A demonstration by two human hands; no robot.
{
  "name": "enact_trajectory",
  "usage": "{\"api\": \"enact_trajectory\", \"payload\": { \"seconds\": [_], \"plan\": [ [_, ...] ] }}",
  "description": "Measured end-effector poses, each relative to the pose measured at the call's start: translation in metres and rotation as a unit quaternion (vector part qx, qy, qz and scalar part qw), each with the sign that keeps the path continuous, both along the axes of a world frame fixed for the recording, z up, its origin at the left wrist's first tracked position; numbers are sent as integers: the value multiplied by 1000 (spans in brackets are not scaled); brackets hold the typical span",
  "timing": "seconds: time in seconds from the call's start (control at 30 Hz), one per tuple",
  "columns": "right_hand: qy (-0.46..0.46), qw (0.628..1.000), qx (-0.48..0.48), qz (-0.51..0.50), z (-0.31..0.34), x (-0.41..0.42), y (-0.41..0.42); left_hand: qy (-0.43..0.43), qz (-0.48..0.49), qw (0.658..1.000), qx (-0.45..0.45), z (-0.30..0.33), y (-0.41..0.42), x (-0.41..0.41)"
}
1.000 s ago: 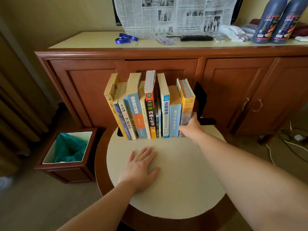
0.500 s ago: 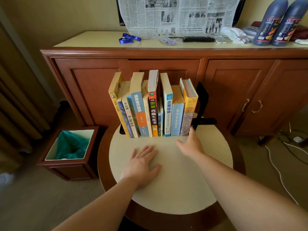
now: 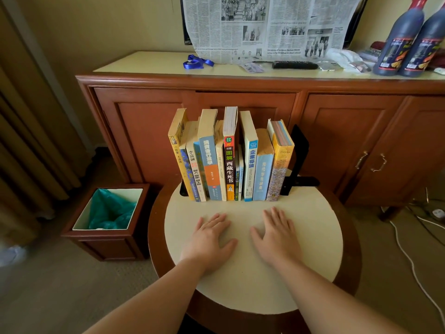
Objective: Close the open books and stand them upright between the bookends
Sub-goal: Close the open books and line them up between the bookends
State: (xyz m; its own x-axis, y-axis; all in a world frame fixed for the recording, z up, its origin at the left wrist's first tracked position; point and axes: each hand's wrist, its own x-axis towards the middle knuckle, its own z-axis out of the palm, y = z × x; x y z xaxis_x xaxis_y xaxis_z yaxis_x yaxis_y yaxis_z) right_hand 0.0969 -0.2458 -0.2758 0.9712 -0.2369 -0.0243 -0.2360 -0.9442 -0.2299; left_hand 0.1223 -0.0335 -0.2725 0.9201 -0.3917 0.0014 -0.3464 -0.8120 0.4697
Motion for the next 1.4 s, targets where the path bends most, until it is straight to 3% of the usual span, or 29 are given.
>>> {"api": "enact_trajectory", "payload": {
  "seconds": [0.23, 0.4, 0.67, 0.97, 1.1, 1.23, 1.3, 1.4],
  "plan": [
    [-12, 1000, 0, -12, 1, -1, 1, 46, 104, 990, -89, 3, -1, -3],
    [-17, 1000, 0, -11, -2, 0, 1, 78, 309, 924, -213, 10, -8, 19],
    [-19, 1000, -7, -1, -6, 2, -1, 92, 377, 894, -223, 33, -41, 62],
    [-15, 1000, -14, -3, -3, 1, 0, 105, 346, 909, -209, 25, -39, 78],
    [-13, 1000, -9, -8, -3, 0, 2, 89, 317, 938, -112, 29, -15, 63],
    [-11, 1000, -12, -8, -2, 0, 2, -120, 143, 980, 75, 32, 29, 51],
    [-9, 1000, -10, -8, -1, 0, 2, -189, 35, 971, 139, 33, 51, 59],
    [-5, 1000, -9, -8, -1, 0, 2, -266, -86, 931, 236, 38, 85, 75]
  ]
}}
